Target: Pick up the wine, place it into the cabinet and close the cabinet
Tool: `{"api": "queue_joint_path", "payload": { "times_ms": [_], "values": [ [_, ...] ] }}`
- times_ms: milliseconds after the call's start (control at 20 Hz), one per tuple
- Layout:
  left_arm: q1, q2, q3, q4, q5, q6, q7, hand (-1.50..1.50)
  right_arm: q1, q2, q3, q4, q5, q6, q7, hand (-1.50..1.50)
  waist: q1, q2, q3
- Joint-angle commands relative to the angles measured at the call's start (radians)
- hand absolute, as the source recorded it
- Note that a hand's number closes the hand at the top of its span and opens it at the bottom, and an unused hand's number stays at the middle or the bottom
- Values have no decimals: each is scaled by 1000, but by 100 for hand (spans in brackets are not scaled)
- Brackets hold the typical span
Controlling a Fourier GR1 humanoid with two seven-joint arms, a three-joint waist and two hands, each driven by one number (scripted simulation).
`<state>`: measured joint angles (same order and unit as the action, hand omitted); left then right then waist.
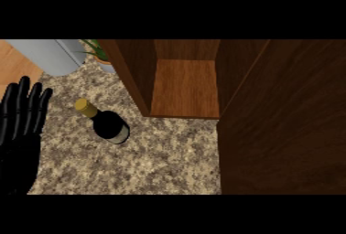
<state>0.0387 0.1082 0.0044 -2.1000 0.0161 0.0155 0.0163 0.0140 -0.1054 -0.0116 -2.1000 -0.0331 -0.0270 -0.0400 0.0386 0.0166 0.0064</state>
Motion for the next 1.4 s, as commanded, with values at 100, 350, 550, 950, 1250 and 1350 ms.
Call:
{"api": "queue_joint_path", "payload": {
  "times_ms": [100,350,550,950,1250,1350],
  "values": [
    [-180,-5,57,134,-95,91,-7,-150,67,8,29,-51,2,33,-37,-150,-49,-16,-6],
    [-232,-104,84,250,90,172,69,-150,157,-61,105,-81,-162,207,79,-150,-71,-14,-8],
    [-375,-106,105,303,78,228,147,-150,234,-108,58,-188,-266,253,149,-150,-61,-18,-6],
    [-473,-108,37,359,63,361,170,-150,172,-84,25,-236,-289,217,286,-150,-45,-18,-6],
    [-463,-108,15,448,82,355,70,-150,91,-115,-83,-192,-385,270,319,-150,-44,-16,-6],
    [-493,-57,70,344,101,337,222,-150,173,-77,9,-352,-315,223,391,-150,-44,-18,-6]
  ]
}}
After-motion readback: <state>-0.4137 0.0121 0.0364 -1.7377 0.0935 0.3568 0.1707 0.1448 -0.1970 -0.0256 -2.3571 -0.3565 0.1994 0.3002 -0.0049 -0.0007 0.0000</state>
